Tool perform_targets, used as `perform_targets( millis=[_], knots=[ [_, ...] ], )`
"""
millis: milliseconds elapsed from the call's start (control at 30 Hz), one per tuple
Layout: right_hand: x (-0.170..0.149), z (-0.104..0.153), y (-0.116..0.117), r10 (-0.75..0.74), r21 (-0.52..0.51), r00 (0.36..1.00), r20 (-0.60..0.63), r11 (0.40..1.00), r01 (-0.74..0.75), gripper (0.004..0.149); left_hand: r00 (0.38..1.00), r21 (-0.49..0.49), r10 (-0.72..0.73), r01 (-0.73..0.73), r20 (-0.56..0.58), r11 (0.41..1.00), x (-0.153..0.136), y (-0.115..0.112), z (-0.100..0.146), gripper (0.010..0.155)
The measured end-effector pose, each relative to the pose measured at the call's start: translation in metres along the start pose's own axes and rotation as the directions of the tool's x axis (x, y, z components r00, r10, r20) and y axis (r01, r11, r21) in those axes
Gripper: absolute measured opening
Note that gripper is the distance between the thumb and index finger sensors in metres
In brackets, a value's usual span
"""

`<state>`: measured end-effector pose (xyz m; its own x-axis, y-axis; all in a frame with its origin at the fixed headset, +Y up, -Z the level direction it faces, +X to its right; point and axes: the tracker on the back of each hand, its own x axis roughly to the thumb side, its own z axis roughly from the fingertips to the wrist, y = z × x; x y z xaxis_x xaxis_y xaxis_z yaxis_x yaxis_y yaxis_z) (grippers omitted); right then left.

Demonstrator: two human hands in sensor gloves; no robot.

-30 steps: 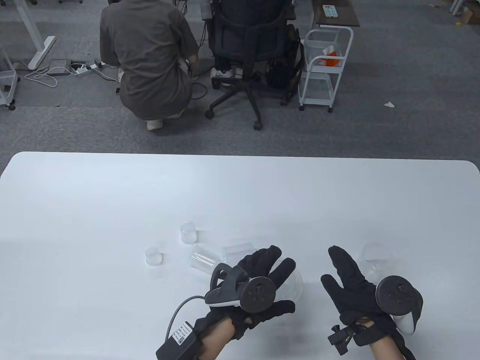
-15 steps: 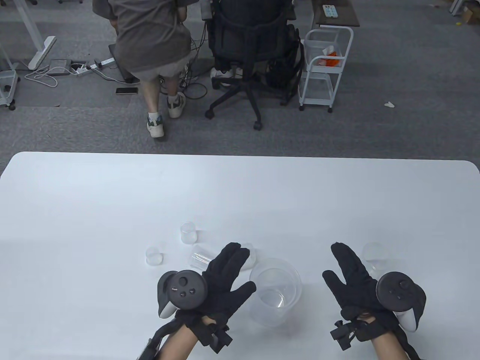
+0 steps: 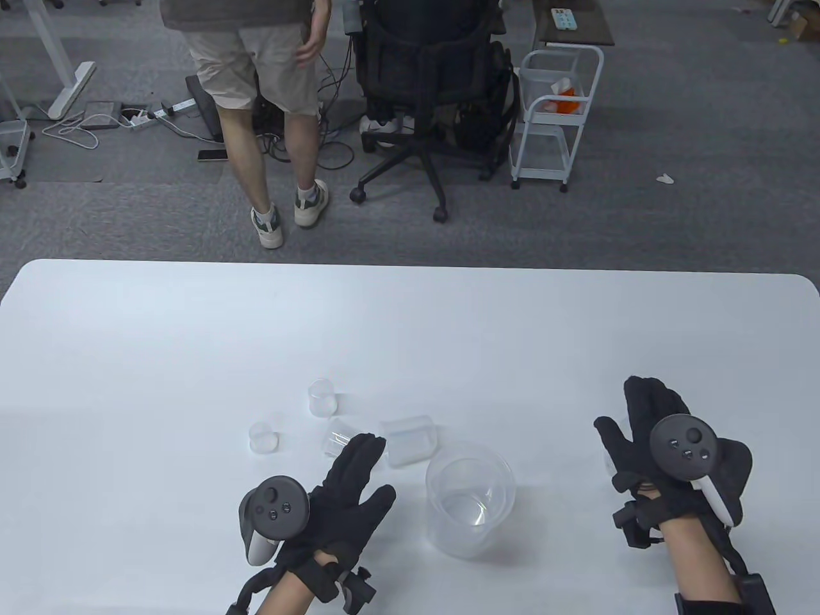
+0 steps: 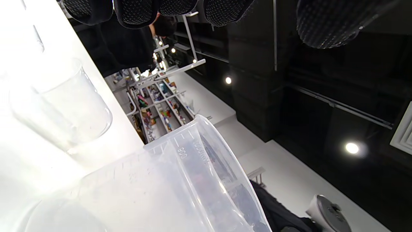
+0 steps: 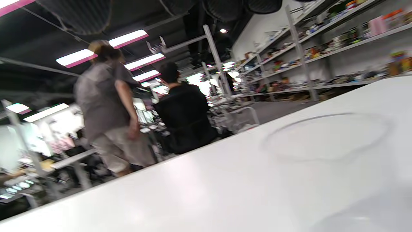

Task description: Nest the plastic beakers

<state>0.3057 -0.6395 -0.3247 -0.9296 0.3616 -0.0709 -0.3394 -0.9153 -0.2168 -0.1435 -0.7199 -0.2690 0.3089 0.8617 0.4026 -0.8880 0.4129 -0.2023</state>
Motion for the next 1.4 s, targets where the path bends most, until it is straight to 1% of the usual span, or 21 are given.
perform_targets(
  millis=[133,200,400,467,567,633,667,733,833,900,1033,1167,1300,1400],
  knots=[
    [-0.017,-0.014,0.013,0.069,0.058,0.993,-0.097,0.996,-0.064,0.077,1.0,-0.004,0.003,-0.003,-0.001,1.0,0.0,0.0,0.001,0.076],
    [-0.026,-0.018,0.027,0.088,0.103,0.986,-0.144,0.992,-0.073,0.077,1.0,-0.005,0.004,-0.004,0.002,1.0,0.0,0.0,0.001,0.076],
    [-0.043,-0.018,0.065,0.14,0.209,0.974,-0.179,0.973,-0.101,0.079,1.0,0.001,0.017,-0.017,0.004,1.0,0.0,0.001,0.002,0.077],
    [-0.047,-0.017,0.072,0.158,0.212,0.971,-0.181,0.97,-0.118,0.079,1.0,0.002,0.019,-0.019,0.005,1.0,-0.001,0.001,0.002,0.076],
    [-0.049,-0.017,0.073,0.188,0.141,0.967,-0.172,0.976,-0.165,0.073,1.0,0.005,0.022,-0.022,0.003,1.0,0.0,0.001,0.002,0.077],
    [-0.049,-0.017,0.072,0.174,0.128,0.97,-0.172,0.98,-0.153,0.072,1.0,0.002,0.02,-0.02,-0.001,1.0,-0.001,0.001,0.002,0.076],
    [-0.05,-0.017,0.071,0.165,0.125,0.971,-0.172,0.981,-0.145,0.071,1.0,0.002,0.02,-0.02,-0.002,1.0,-0.001,0.001,0.002,0.077],
    [-0.049,-0.015,0.068,0.098,0.104,0.983,-0.156,0.991,-0.082,0.071,1.0,0.003,0.02,-0.02,-0.004,1.0,-0.001,0.001,0.002,0.076],
    [-0.041,-0.013,0.055,-0.043,0.075,0.993,-0.109,0.996,0.051,0.071,1.0,0.003,0.019,-0.019,-0.006,1.0,-0.001,0.001,0.002,0.077],
    [-0.033,-0.012,0.043,-0.087,0.061,0.994,-0.065,0.994,0.091,0.071,1.0,-0.003,0.02,-0.02,-0.007,1.0,-0.001,0.001,0.002,0.077],
    [-0.009,-0.007,0.016,-0.097,0.025,0.994,0.045,0.995,0.096,0.071,1.0,-0.009,0.018,-0.018,-0.008,1.0,-0.001,0.0,0.002,0.077],
    [0.022,0.002,-0.009,-0.102,-0.018,0.981,0.164,0.994,0.106,0.071,1.0,-0.013,0.018,-0.018,-0.01,1.0,-0.001,-0.001,0.002,0.077],
    [0.053,0.013,-0.026,-0.129,-0.034,0.956,0.265,0.989,0.143,0.072,1.0,-0.017,0.016,-0.016,-0.012,1.0,-0.001,-0.001,0.002,0.077],
    [0.077,0.024,-0.032,-0.142,-0.031,0.928,0.344,0.986,0.162,0.072,1.0,-0.016,0.016,-0.016,-0.013,1.0,-0.001,-0.001,0.002,0.077]
  ],
)
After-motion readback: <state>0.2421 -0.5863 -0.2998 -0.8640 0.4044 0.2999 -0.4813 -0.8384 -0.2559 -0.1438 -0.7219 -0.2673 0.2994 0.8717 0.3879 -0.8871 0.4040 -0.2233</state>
